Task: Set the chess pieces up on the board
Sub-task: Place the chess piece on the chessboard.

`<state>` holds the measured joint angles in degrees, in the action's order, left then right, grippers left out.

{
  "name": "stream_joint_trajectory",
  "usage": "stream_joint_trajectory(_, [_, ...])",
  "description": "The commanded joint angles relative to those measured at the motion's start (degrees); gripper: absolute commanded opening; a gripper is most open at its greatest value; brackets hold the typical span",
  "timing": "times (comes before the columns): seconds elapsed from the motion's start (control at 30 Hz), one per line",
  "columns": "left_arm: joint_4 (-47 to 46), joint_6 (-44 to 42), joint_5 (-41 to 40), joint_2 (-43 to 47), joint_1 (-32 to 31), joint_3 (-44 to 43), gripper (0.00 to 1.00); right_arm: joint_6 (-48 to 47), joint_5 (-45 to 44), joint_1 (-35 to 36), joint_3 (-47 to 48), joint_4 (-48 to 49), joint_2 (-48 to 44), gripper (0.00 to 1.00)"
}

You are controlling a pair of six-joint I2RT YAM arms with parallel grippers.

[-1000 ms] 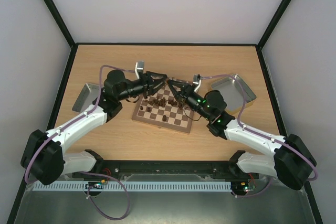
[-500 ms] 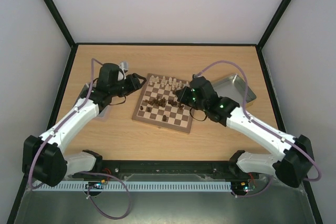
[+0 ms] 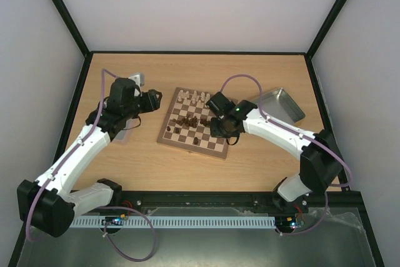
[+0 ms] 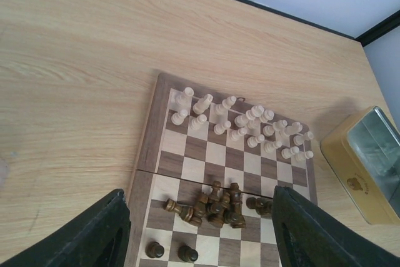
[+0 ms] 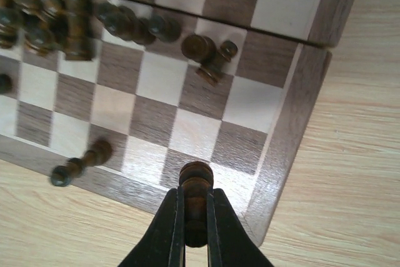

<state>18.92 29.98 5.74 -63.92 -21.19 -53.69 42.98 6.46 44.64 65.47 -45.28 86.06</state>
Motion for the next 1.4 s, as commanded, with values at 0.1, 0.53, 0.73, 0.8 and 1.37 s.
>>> stream_joint_trajectory(0.1, [0.74,-1.95,-1.41,3.16,0.18,0.50,0.66,-1.68,2.02,2.15,1.96,-5.59,4.55,0.02])
stream_joint_trajectory(0.53, [-0.18,-1.77,-1.25,3.98,-0.43,1.09,0.67,-0.19,0.86,5.08,3.40,-3.33,9.96,0.02])
stream_joint_trajectory(0.73, [-0.56,-1.60,-1.26,3.92,-1.02,1.64,0.67,-0.05,-0.24,5.10,3.27,-3.15,11.03,0.03])
stream_joint_trajectory(0.8, [-0.68,-1.59,-1.19,3.89,-1.05,1.79,0.67,-0.10,-0.72,5.06,3.33,-3.12,11.20,0.04])
stream_joint_trajectory(1.37, [-1.08,-1.38,-1.23,3.92,-1.40,2.23,0.67,1.26,-2.95,5.01,6.29,-1.51,9.34,0.29])
